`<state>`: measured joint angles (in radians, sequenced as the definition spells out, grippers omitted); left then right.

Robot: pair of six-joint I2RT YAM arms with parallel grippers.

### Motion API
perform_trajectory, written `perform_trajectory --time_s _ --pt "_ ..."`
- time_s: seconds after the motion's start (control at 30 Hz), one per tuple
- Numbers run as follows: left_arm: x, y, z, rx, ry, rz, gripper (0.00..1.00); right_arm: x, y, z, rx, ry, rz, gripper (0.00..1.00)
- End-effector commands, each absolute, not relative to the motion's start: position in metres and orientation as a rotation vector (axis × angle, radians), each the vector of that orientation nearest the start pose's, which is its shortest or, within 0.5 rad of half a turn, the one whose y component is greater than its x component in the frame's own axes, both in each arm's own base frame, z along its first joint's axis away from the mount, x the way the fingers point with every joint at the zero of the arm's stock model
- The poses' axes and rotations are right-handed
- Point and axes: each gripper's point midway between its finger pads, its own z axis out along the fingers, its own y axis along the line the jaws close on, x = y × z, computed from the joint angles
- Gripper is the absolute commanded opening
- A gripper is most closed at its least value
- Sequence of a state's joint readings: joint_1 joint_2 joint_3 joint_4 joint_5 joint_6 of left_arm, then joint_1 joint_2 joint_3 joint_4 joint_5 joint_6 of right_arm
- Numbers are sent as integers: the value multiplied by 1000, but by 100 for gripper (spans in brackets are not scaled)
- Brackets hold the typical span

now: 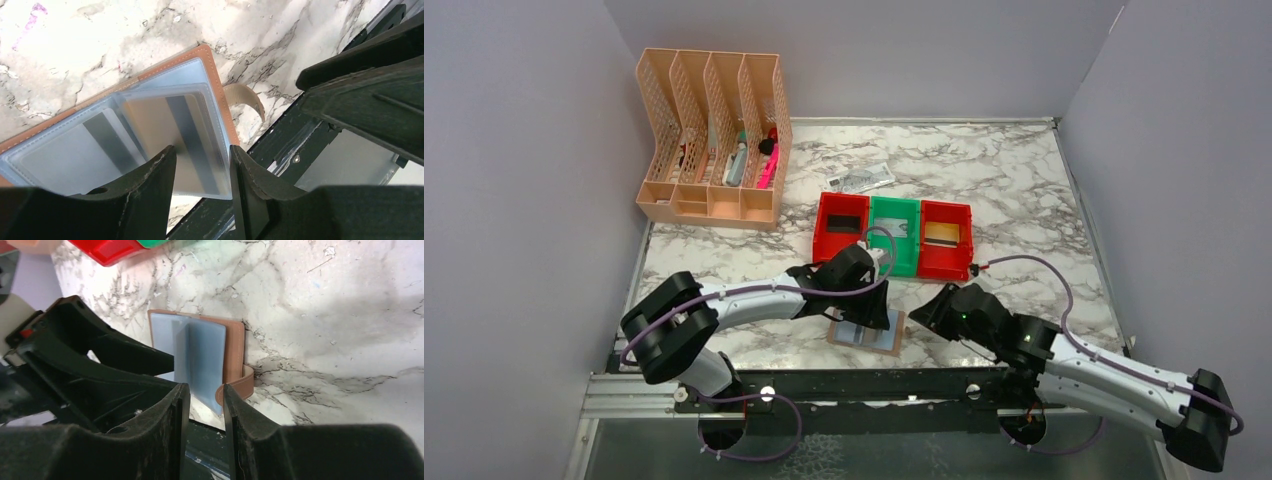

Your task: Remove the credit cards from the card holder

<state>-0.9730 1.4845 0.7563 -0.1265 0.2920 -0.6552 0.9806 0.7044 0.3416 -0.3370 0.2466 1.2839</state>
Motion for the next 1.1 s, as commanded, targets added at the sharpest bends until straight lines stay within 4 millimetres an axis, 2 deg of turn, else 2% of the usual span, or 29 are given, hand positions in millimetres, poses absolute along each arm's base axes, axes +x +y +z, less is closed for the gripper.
perform_trajectory --time_s 0.0,0.13,0.27,0.53,0.67,0.87,1.07 --pt "140 -344 73 575 2566 -1043 47 145 192 80 528 2318 857 37" --pt "144 -339 74 559 2559 -995 47 143 203 95 446 2279 962 37" --pt "149 -332 74 534 2564 -937 47 141 216 101 354 2292 1006 37" --pt "152 -325 89 499 2516 -922 49 137 253 101 185 2376 1068 40" --pt "152 -320 86 501 2522 -899 50 137 268 102 137 2391 1106 41" --pt "152 -310 76 478 2550 -841 50 138 271 94 164 2421 1095 41" --pt "159 -289 66 404 2572 -696 50 135 278 91 99 2452 1102 42"
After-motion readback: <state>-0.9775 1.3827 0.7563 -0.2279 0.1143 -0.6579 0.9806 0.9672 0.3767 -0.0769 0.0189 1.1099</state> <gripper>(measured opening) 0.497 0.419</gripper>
